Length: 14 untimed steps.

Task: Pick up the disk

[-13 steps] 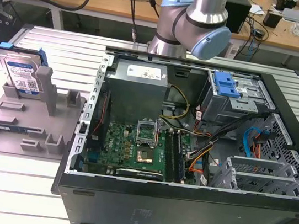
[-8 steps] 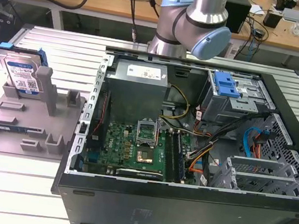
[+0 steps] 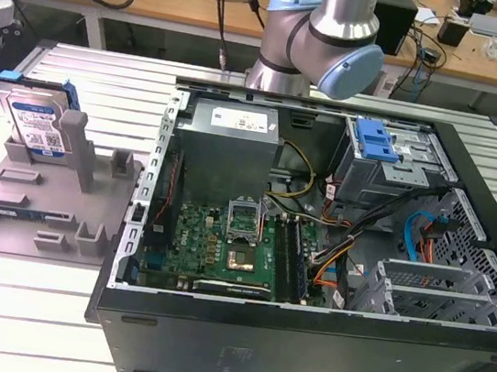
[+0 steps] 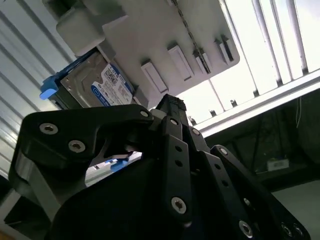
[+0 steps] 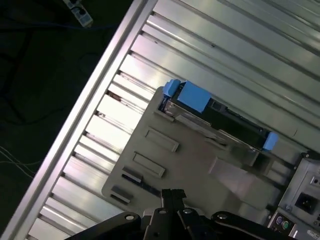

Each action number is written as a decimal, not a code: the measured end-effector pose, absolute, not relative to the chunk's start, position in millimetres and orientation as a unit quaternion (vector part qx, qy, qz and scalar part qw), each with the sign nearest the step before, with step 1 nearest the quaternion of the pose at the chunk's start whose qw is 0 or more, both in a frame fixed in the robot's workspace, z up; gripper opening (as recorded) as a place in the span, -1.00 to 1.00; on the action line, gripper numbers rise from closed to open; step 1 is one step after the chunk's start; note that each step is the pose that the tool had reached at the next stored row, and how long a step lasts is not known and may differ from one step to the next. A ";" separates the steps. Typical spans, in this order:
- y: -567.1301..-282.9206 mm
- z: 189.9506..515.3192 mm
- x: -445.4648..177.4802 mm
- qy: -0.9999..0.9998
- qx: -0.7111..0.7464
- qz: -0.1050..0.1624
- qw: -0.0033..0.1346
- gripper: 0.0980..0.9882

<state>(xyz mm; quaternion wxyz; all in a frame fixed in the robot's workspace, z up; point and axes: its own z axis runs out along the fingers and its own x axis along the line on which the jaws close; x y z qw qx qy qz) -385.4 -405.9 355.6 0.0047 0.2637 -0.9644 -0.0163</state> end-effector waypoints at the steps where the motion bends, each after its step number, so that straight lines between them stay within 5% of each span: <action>1: -405.9 355.5 -385.4 -0.962 0.272 -0.016 0.005 -0.98; 8: -406.0 353.2 -385.4 -0.922 0.387 -0.015 0.007 -0.96; 14: -405.9 352.2 -385.4 -0.874 0.486 -0.015 0.008 0.00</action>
